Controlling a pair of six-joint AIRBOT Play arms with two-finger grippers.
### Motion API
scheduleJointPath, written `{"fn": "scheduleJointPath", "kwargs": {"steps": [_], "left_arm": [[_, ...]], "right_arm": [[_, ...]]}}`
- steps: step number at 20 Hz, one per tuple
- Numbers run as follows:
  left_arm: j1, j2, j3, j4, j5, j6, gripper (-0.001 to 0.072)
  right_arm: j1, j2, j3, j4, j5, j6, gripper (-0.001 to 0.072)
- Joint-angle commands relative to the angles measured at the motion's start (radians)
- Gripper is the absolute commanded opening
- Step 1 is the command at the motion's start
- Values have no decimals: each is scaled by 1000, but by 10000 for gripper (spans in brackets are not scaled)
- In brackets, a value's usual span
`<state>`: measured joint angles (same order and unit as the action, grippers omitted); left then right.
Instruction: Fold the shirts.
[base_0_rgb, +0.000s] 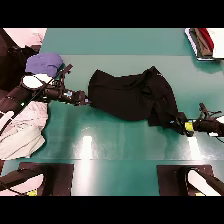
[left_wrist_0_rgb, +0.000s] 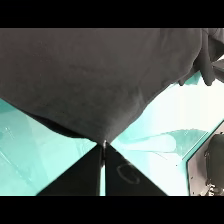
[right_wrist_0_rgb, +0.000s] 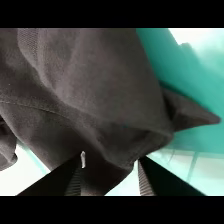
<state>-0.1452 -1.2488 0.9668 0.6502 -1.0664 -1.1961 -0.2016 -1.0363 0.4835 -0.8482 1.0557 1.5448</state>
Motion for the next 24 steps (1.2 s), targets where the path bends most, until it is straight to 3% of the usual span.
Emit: {"fn": "scheduleJointPath", "kwargs": {"steps": [1,2,3,4,7,11,15,18,21,24], "left_arm": [[-1,0,1,0,-2,0,26],[-1,0,1,0,-6,0,25],[0,0,2,0,-13,0,26],[0,1,4,2,-16,2,26],[49,2,93,2,-81,8,25],[126,4,373,1,-181,6,25],[185,56,711,2,-185,-6,25],[196,93,925,1,-193,-10,25],[196,141,988,1,-221,-30,25],[196,145,951,61,-330,-70,25]], "right_arm": [[14,4,8,-45,13,3,277],[11,30,8,-45,30,4,143],[2,65,9,-43,50,4,54],[-15,108,10,-46,75,3,27],[-116,236,88,-46,188,0,18],[-197,350,315,-43,198,-4,18],[-199,370,571,-42,142,-37,18],[-199,331,739,-41,179,-37,18],[-169,290,833,-43,302,-37,18],[-96,253,841,-45,431,-35,18]]}}
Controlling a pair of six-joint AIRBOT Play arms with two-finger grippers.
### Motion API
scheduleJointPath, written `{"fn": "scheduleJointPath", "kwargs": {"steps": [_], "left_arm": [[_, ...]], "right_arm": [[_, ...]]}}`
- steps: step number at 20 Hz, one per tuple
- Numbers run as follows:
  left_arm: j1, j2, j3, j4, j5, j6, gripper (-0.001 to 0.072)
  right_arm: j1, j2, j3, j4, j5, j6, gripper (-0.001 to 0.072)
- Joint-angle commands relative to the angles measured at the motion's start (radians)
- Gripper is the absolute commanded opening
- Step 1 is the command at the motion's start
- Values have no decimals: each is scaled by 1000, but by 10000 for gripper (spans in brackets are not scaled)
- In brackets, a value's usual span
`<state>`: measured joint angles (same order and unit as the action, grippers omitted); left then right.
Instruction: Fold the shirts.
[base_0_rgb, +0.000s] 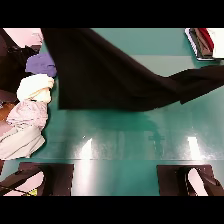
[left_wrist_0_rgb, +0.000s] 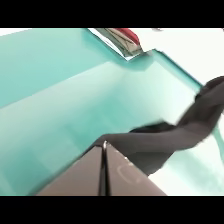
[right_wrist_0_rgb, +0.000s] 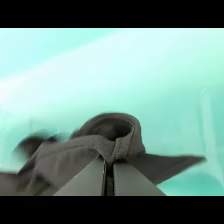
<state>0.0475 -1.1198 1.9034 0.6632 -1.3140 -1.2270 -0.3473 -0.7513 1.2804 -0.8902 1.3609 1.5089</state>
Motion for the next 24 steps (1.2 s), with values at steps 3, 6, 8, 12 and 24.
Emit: {"fn": "scheduleJointPath", "kwargs": {"steps": [3,6,8,12,24], "left_arm": [[3,16,-172,123,-127,-68,25],[3,16,-480,175,-101,-62,25],[3,16,-675,257,-27,-51,25],[3,16,-867,327,43,-51,25],[3,17,-876,299,63,-48,25]], "right_arm": [[137,-95,44,-9,216,1,18],[263,-140,8,-219,225,27,18],[339,-133,-117,-338,220,55,19],[362,-51,-424,-340,163,65,20],[73,-41,-644,-290,202,-36,445]]}}
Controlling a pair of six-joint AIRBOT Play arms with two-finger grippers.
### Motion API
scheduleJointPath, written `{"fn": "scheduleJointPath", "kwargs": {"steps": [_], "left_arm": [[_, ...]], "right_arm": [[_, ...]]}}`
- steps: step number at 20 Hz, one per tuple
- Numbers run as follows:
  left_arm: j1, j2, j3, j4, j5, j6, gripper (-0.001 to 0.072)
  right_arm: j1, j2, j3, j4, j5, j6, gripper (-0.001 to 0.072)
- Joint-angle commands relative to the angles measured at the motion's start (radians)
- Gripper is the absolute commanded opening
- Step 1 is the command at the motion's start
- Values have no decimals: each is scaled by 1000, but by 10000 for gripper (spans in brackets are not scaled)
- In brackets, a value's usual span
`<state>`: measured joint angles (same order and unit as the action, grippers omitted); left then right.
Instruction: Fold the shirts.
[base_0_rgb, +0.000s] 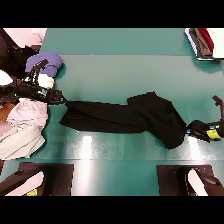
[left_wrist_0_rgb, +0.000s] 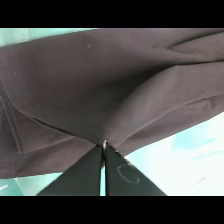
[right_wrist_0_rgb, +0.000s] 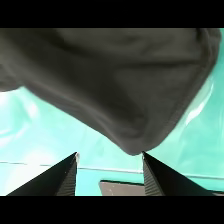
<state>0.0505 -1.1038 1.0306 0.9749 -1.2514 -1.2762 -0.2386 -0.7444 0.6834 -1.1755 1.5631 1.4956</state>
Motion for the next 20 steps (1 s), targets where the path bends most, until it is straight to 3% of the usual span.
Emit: {"fn": "scheduleJointPath", "kwargs": {"steps": [1,12,16,17,20], "left_arm": [[0,1,-3,-13,-6,1,25],[0,1,-3,-14,15,1,25],[0,1,-3,-14,14,1,25],[0,1,-3,-14,14,1,25],[0,1,35,-25,9,1,25]], "right_arm": [[-36,-76,-77,-5,15,-23,446],[-37,90,-357,114,-189,-11,429],[-37,144,-323,132,-210,-11,139],[-37,161,-293,127,-197,-11,36],[-37,182,-137,129,-132,8,20]]}}
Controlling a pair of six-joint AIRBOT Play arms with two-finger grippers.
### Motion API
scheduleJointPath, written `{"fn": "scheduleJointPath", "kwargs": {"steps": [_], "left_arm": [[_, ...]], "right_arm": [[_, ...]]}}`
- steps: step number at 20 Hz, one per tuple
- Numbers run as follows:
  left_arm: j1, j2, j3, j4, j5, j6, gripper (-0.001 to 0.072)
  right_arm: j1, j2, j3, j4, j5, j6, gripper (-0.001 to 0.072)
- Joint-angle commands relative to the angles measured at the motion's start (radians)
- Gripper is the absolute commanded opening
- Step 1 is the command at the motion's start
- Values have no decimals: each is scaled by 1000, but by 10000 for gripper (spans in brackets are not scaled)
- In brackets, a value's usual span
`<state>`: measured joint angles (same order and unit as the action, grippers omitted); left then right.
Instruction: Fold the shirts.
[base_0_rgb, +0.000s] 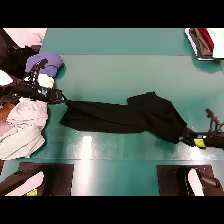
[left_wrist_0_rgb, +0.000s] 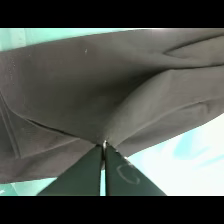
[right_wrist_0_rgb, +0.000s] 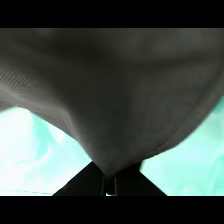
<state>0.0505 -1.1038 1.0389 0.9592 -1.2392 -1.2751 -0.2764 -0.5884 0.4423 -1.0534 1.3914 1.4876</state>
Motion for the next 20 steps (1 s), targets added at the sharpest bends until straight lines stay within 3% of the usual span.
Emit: {"fn": "scheduleJointPath", "kwargs": {"steps": [1,11,16,20], "left_arm": [[0,1,73,-14,-10,-1,25],[0,8,1136,-103,11,-9,25],[0,187,1101,-102,229,-8,25],[0,288,1093,-114,342,-51,25]], "right_arm": [[0,19,174,16,42,18,20],[2,-304,1307,30,-82,-15,19],[1,-370,1699,-24,-98,-17,20],[1,-211,1569,-77,-332,-50,20]]}}
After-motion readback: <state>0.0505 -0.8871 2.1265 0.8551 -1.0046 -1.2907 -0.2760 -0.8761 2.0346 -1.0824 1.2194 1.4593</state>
